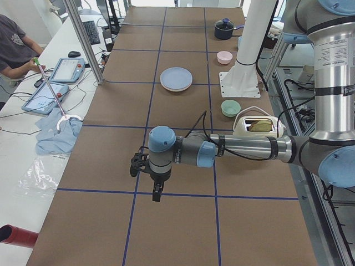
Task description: Stack three plates with pink and blue
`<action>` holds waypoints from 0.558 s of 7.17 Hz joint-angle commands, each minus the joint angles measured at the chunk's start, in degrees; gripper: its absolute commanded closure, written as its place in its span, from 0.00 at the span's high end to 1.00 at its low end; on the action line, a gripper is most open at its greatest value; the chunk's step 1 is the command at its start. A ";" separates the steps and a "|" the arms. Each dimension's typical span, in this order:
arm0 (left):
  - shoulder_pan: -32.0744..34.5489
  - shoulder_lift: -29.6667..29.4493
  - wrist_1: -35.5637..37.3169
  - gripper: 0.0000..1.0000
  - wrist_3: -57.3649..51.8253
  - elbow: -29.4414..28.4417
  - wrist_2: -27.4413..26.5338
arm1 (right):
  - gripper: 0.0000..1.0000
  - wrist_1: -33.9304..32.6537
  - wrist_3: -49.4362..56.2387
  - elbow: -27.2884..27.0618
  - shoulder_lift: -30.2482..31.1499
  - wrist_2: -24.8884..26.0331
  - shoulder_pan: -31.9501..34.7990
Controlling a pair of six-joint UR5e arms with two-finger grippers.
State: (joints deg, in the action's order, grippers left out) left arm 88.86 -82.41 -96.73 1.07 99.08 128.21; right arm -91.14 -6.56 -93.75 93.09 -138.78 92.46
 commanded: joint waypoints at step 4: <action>0.00 1.37 -0.03 1.00 0.24 -0.03 9.16 | 1.00 0.00 -0.21 -0.03 -0.01 0.00 0.00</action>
State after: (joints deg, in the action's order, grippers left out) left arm 88.86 -81.24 -96.74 1.30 98.98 136.57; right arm -91.14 -6.63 -93.79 93.08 -138.78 92.46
